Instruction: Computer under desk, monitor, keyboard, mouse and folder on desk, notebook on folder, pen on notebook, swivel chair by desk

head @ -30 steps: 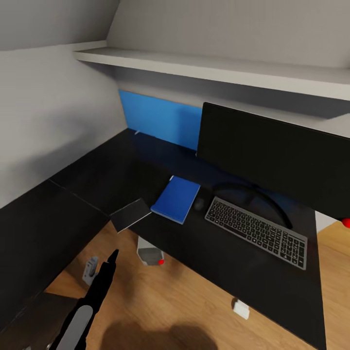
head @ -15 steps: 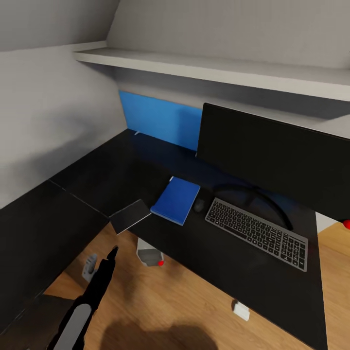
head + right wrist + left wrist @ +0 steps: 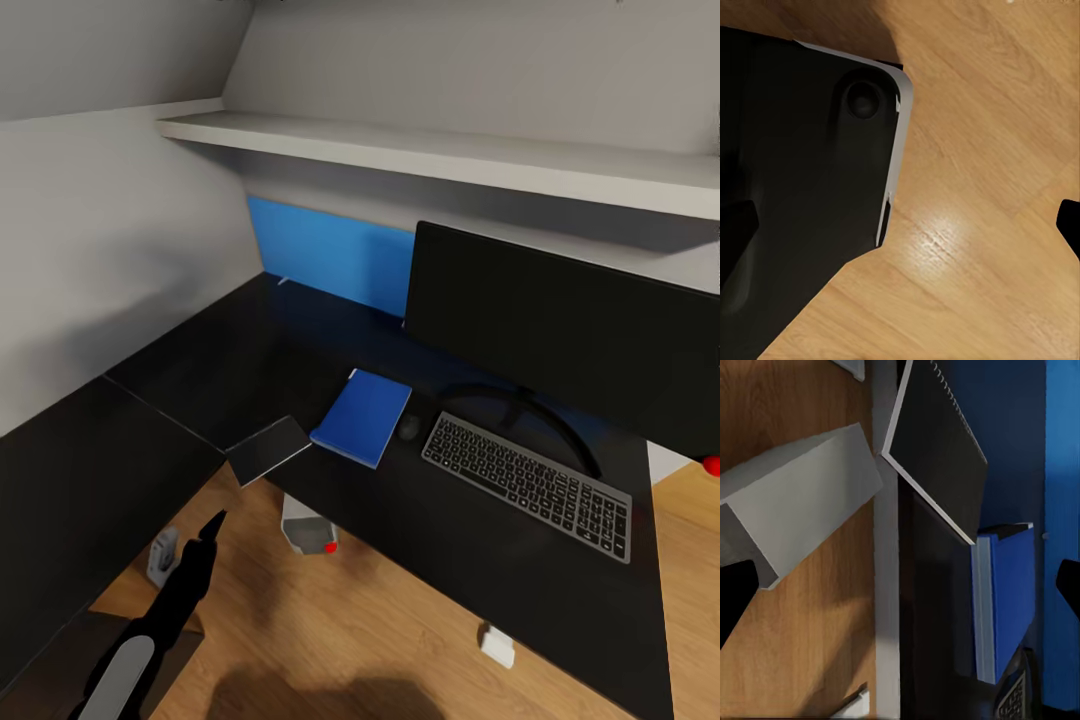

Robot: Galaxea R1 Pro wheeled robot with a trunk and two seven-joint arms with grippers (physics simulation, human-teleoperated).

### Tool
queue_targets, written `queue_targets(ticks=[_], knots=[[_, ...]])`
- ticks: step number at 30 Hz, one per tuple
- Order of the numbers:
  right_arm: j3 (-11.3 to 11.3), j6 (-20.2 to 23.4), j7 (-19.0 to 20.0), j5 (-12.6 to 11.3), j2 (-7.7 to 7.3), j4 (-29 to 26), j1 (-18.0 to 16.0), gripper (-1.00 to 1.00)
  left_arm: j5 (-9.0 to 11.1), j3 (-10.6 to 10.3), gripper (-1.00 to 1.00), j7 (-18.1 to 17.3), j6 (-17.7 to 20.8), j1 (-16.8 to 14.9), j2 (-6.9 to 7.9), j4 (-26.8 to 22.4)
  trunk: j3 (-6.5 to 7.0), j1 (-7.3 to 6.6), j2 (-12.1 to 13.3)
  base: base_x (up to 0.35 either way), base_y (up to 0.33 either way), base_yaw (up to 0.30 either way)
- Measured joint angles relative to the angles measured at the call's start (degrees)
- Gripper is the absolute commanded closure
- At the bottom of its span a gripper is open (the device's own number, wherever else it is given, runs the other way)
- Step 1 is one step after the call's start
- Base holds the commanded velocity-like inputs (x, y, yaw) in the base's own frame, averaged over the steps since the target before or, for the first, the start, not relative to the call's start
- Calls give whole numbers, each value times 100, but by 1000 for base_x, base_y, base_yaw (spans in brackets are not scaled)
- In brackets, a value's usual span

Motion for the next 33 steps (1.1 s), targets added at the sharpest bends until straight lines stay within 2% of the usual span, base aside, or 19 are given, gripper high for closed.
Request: queue_targets(ticks=[7,15,20,23,28,33], knots=[[5,1,-25,5,5,36,0,-100,159,24,-100,-7,73,79,11,-35,65,0,0,0,0,0],[7,-30,-63,0,6,118,-2,-100,180,21,-100,-62,77,92,12,-37,140,0,0,0,0,0],[7,-39,-70,2,6,137,-2,-100,187,24,-100,-72,81,94,14,-20,97,110,-199,0,0,0],[7,-47,-70,1,6,141,-2,-100,204,30,-100,-79,86,111,24,-16,124,110,-201,0,0,0],[8,-62,-65,15,12,145,-1,-100,274,67,-100,-216,127,250,222,-9,171,110,-201,0,0,0],[8,-65,-69,13,8,148,0,-100,295,94,-100,-462,143,294,311,-8,128,220,-400,0,0,0]])
